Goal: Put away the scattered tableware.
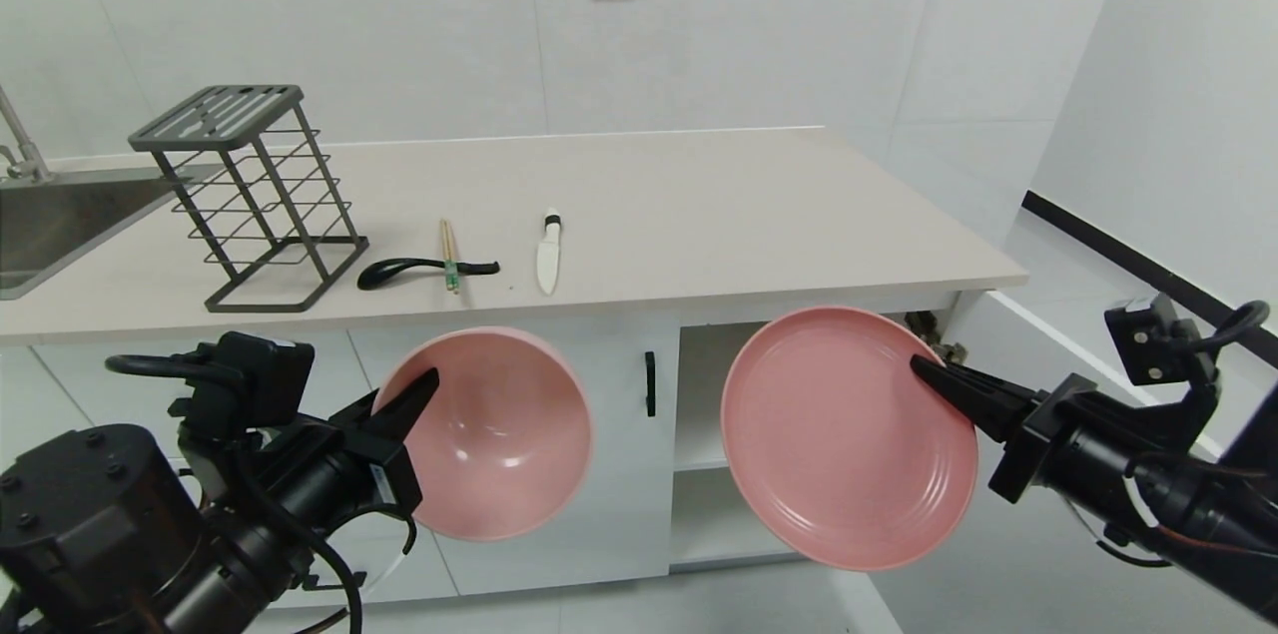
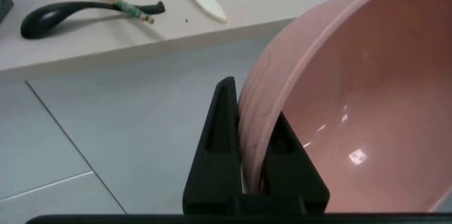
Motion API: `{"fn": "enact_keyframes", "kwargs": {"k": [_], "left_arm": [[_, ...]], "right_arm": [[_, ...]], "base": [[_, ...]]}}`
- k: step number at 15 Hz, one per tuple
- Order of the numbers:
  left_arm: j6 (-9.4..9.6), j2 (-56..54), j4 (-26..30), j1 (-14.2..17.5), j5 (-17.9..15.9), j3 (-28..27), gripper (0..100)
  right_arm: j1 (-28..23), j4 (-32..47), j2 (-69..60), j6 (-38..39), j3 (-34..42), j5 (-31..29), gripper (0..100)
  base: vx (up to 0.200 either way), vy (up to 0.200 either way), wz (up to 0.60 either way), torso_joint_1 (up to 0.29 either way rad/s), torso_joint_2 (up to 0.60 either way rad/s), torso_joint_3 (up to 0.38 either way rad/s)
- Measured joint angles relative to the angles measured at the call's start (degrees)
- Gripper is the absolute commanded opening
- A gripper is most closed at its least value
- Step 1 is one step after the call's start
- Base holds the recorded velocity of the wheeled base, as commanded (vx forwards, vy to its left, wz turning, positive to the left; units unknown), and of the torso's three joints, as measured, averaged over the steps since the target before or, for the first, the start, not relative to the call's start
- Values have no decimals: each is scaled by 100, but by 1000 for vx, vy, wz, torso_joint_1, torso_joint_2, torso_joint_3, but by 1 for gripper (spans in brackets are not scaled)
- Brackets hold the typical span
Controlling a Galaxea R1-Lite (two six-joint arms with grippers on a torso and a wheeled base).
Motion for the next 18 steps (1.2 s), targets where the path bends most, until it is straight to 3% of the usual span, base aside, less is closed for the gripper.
{"fn": "enact_keyframes", "kwargs": {"k": [15, 18], "left_arm": [[2, -38, 2, 27, 0, -13, 0], [0, -38, 0, 24, 0, -11, 0]], "right_arm": [[-9, -2, 87, -5, 46, -2, 0], [-5, -5, 102, -5, 49, 0, 0]], "base": [[0, 0, 0, -253, 421, 179], [0, 0, 0, -113, 279, 115]]}}
